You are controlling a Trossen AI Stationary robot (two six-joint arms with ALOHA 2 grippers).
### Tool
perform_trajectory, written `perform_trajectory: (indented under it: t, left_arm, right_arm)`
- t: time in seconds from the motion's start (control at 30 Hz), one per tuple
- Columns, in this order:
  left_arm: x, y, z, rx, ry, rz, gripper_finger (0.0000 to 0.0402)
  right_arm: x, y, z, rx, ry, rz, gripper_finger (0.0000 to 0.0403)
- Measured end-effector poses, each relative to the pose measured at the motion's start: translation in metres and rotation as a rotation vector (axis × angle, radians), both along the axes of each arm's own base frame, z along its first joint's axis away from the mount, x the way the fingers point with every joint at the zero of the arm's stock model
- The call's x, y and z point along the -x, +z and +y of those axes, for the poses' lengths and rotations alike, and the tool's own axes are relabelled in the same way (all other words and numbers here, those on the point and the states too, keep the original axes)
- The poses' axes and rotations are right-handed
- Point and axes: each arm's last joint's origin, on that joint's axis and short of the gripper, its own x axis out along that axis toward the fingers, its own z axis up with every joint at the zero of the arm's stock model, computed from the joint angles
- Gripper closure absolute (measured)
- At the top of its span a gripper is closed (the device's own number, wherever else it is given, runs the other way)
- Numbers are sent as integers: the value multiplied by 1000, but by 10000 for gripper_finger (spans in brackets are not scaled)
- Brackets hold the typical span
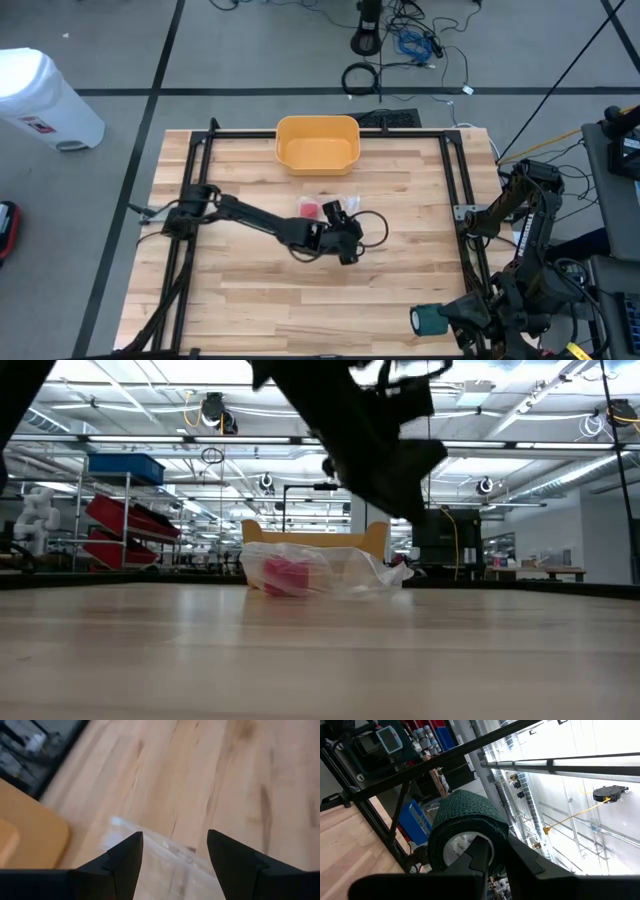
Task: Roll bandage
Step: Put the rolled green bandage into the transparent zip bag
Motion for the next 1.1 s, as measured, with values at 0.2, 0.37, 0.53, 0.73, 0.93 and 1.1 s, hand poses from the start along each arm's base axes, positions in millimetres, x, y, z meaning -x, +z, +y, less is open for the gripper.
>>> perform_trajectory:
  t: [0.2, 0.37, 0.53, 0.73, 0.93, 1.1]
  left_arm:
    - [-5, -24, 14, 102, -12, 63, 173]
    - [-4, -34, 20, 96, 3, 117, 173]
    - [2, -36, 21, 81, 67, 160, 173]
    - [12, -44, 11, 315, -20, 294, 173]
    - [19, -38, -8, 503, -78, 338, 173]
    - [20, -14, -19, 443, -58, 268, 173]
  right_arm:
    - [0, 0, 0, 0, -1, 1, 364]
    - [0, 0, 0, 4, -2, 1, 364]
    - [0, 0, 0, 16, -4, 1, 364]
    - [0, 0, 0, 37, -9, 1, 364]
    - [0, 0, 0, 64, -15, 1, 364]
    - [0, 1, -1, 69, -18, 1, 364]
